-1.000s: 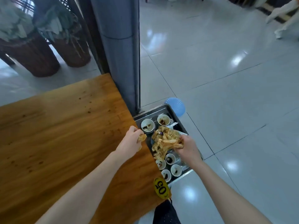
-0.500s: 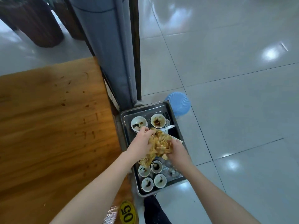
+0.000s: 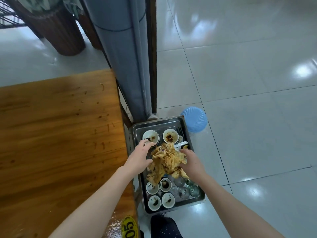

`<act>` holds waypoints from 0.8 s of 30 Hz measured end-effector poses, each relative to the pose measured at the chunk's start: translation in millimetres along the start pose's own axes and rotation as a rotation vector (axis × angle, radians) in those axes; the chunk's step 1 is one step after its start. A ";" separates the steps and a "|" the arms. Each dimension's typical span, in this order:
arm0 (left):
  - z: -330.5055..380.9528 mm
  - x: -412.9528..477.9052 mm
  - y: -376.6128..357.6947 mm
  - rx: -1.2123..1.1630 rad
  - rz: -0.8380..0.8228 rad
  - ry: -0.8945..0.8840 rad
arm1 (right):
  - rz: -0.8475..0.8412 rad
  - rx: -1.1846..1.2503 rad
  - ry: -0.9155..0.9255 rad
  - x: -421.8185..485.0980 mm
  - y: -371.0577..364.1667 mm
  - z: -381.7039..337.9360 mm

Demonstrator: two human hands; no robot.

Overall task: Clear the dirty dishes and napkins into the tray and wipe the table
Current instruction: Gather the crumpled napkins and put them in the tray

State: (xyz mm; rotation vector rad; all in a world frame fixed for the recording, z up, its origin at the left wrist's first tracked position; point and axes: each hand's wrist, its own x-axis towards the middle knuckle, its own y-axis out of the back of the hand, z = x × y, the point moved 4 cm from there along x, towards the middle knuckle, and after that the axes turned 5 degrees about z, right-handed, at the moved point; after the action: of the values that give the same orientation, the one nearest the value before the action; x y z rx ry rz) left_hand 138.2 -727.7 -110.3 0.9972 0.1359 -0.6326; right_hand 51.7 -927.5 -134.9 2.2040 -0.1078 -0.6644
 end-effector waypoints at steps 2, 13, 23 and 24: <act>-2.7 -7.4 13.4 0.006 0.049 -0.004 | 0.006 -0.015 0.022 0.6 3.9 -10.2; -55.4 -88.0 85.7 0.043 0.268 0.014 | 0.087 -0.103 0.140 -32.5 -14.1 -105.6; -171.9 -221.3 128.6 0.102 0.356 0.086 | 0.128 -0.210 0.366 -125.7 -97.3 -213.2; -185.8 -238.5 133.9 0.105 0.373 0.099 | 0.128 -0.233 0.406 -136.3 -108.7 -227.8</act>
State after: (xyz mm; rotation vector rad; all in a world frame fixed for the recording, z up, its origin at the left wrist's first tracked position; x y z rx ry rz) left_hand 50.4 -421.5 -21.4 1.1203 0.0016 -0.2509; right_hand 32.4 -659.0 -35.7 2.0408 0.0368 -0.1420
